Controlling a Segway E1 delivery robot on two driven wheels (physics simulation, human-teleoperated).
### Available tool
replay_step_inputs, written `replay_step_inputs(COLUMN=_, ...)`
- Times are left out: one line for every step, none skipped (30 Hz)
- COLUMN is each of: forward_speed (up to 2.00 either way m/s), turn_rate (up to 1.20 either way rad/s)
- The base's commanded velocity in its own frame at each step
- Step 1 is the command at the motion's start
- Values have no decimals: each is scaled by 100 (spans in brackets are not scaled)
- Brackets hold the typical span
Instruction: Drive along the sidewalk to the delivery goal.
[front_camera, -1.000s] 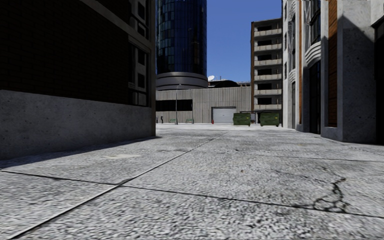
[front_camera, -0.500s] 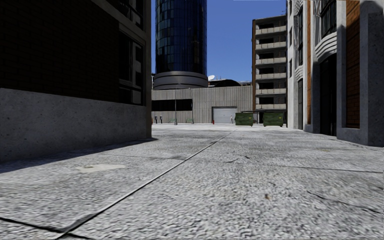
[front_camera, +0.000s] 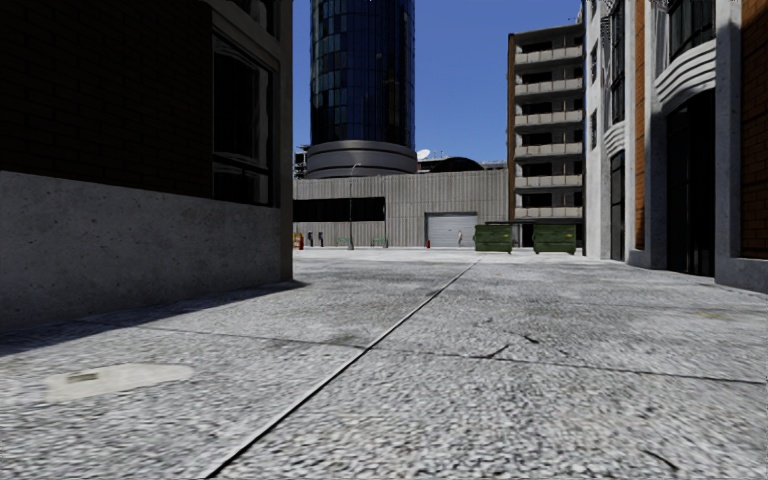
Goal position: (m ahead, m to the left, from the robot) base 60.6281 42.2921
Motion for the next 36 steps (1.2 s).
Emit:
replay_step_inputs(forward_speed=200, turn_rate=0)
replay_step_inputs(forward_speed=200, turn_rate=0)
replay_step_inputs(forward_speed=200, turn_rate=0)
replay_step_inputs(forward_speed=200, turn_rate=0)
replay_step_inputs(forward_speed=200, turn_rate=0)
replay_step_inputs(forward_speed=200, turn_rate=0)
replay_step_inputs(forward_speed=200, turn_rate=0)
replay_step_inputs(forward_speed=200, turn_rate=0)
replay_step_inputs(forward_speed=200, turn_rate=0)
replay_step_inputs(forward_speed=200, turn_rate=0)
replay_step_inputs(forward_speed=200, turn_rate=0)
replay_step_inputs(forward_speed=200, turn_rate=0)
replay_step_inputs(forward_speed=200, turn_rate=0)
replay_step_inputs(forward_speed=200, turn_rate=0)
replay_step_inputs(forward_speed=200, turn_rate=0)
replay_step_inputs(forward_speed=200, turn_rate=0)
replay_step_inputs(forward_speed=200, turn_rate=0)
replay_step_inputs(forward_speed=200, turn_rate=0)
replay_step_inputs(forward_speed=200, turn_rate=0)
replay_step_inputs(forward_speed=200, turn_rate=0)
replay_step_inputs(forward_speed=200, turn_rate=0)
replay_step_inputs(forward_speed=200, turn_rate=0)
replay_step_inputs(forward_speed=200, turn_rate=0)
replay_step_inputs(forward_speed=200, turn_rate=0)
replay_step_inputs(forward_speed=200, turn_rate=0)
replay_step_inputs(forward_speed=200, turn_rate=0)
replay_step_inputs(forward_speed=200, turn_rate=0)
replay_step_inputs(forward_speed=200, turn_rate=0)
replay_step_inputs(forward_speed=200, turn_rate=0)
replay_step_inputs(forward_speed=200, turn_rate=0)
replay_step_inputs(forward_speed=200, turn_rate=0)
replay_step_inputs(forward_speed=200, turn_rate=0)
replay_step_inputs(forward_speed=200, turn_rate=0)
replay_step_inputs(forward_speed=200, turn_rate=0)
replay_step_inputs(forward_speed=200, turn_rate=0)
replay_step_inputs(forward_speed=200, turn_rate=0)
